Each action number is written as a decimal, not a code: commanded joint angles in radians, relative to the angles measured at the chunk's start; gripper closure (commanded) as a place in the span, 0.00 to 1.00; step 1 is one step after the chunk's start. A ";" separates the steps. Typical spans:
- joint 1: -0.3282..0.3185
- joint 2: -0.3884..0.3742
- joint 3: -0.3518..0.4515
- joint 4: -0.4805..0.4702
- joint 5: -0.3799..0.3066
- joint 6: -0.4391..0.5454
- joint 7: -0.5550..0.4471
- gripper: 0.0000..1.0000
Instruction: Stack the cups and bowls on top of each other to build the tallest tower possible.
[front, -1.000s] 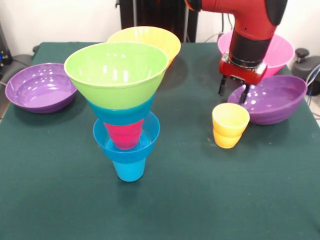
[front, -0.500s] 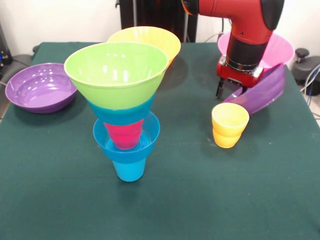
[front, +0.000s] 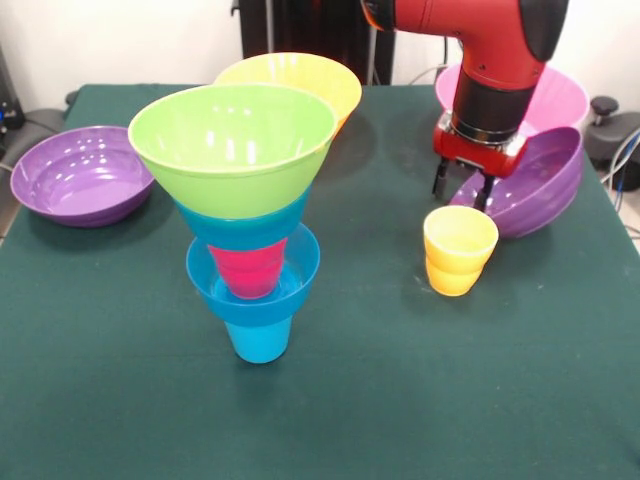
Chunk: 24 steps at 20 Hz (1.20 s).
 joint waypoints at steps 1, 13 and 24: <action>0.005 0.010 0.061 -0.075 0.056 0.090 0.146 0.00; 0.034 0.034 0.085 -0.115 0.101 0.117 0.148 0.00; 0.008 0.064 0.080 -0.158 0.094 0.111 0.111 0.00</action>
